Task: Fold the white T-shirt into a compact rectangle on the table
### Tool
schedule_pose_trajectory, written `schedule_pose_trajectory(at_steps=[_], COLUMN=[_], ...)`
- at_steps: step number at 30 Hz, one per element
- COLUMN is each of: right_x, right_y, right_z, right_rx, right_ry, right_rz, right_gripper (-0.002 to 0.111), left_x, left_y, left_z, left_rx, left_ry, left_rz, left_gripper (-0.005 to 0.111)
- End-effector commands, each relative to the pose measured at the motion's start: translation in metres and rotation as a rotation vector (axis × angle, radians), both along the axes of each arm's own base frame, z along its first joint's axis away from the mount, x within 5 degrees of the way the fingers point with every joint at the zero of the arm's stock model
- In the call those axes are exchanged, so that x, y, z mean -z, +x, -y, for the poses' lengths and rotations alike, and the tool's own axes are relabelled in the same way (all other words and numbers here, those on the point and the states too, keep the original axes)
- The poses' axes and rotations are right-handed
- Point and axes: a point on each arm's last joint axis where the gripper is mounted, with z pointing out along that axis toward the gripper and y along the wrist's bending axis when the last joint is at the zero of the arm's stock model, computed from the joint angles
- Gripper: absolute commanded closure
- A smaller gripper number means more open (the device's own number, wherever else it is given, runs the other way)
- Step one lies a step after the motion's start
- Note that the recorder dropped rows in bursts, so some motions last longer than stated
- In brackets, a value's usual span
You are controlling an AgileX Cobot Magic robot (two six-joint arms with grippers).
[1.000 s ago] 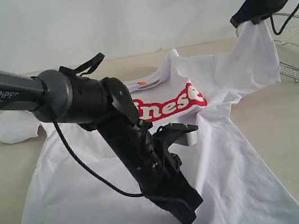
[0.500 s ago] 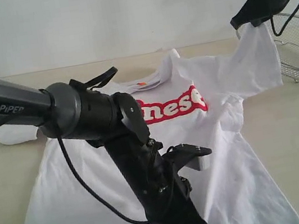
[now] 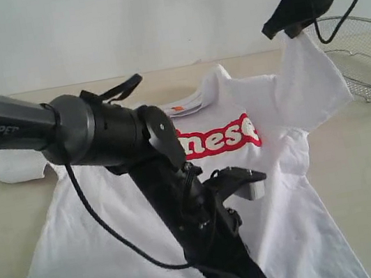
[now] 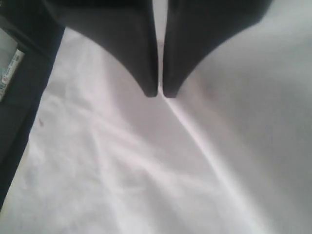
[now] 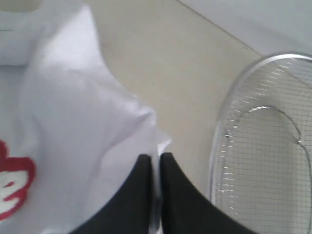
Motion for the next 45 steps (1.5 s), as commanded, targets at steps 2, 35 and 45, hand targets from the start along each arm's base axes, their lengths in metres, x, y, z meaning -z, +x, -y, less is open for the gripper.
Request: schedule_pose_trajectory(at_steps=[2, 35, 45], right_x=[-0.010, 0.054, 0.005], right_y=[-0.011, -0.022, -0.017], right_z=[-0.041, -0.130, -0.083], right_rx=[-0.101, -0.188, 0.030], right_ry=[0.016, -0.015, -0.288], right_rz=[-0.031, -0.243, -0.041], right_gripper=[0.108, 0.039, 0.050], left_x=[-0.039, -0.068, -0.084], left_y=[0.022, 0.105, 0.126], left_z=[-0.005, -0.071, -0.027], left_rx=[-0.019, -0.364, -0.367], left_ry=[-0.066, -0.030, -0.277], left_rz=[0.118, 0.421, 0.476], left_gripper=[0.102, 0.102, 0.102])
